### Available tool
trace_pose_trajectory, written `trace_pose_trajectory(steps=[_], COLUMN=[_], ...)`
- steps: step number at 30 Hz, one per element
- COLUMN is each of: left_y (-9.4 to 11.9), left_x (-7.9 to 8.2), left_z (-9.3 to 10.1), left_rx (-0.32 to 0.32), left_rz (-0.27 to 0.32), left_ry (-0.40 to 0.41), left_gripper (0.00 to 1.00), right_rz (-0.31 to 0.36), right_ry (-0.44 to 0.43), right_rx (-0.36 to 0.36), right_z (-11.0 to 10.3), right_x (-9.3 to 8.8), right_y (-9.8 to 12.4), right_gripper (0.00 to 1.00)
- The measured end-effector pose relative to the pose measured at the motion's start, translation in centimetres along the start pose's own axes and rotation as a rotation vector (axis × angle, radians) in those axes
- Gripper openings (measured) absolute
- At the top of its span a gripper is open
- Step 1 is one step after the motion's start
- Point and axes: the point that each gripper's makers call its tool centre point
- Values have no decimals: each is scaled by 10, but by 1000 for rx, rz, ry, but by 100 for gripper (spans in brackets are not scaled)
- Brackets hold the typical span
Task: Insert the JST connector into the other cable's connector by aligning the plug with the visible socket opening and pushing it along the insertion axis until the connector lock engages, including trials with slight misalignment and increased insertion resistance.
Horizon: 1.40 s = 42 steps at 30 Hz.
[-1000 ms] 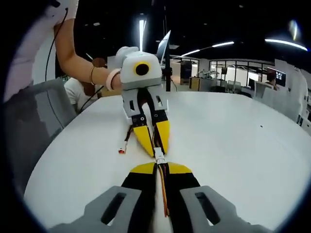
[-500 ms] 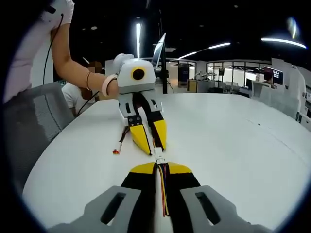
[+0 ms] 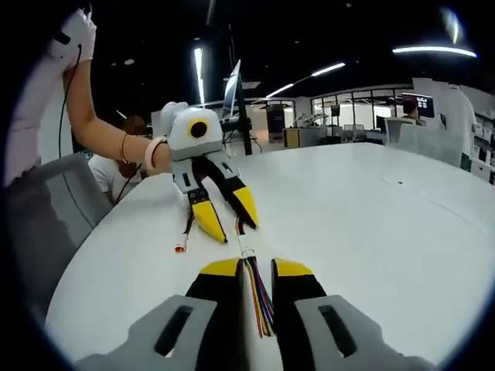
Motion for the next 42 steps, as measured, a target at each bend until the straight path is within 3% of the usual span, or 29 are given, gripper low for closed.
trace_pose_trajectory(steps=[9,16,22,28,42], left_y=[18,30,34,38,33], left_x=[23,28,18,7,-21], left_z=[5,19,39,50,55], left_rx=[-10,-54,-116,-136,-126], left_rz=[84,95,72,49,23], left_ry=[44,29,14,35,91], left_gripper=[21,21,20,20,19], right_rz=[45,57,13,-27,-74], right_ry=[0,10,33,59,90], right_rx=[-19,-4,63,113,128], right_z=[0,-10,-30,-45,-48], right_x=[19,25,16,6,-12], right_y=[15,31,38,38,35], right_gripper=[14,10,9,8,9])
Point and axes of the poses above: the point that each gripper's makers call its tool centre point, and the gripper's own axes: y roughly backward along the fingers, z roughly to its right, x roughly out of its top, and after that the axes turned 4 degrees about y, right-handed
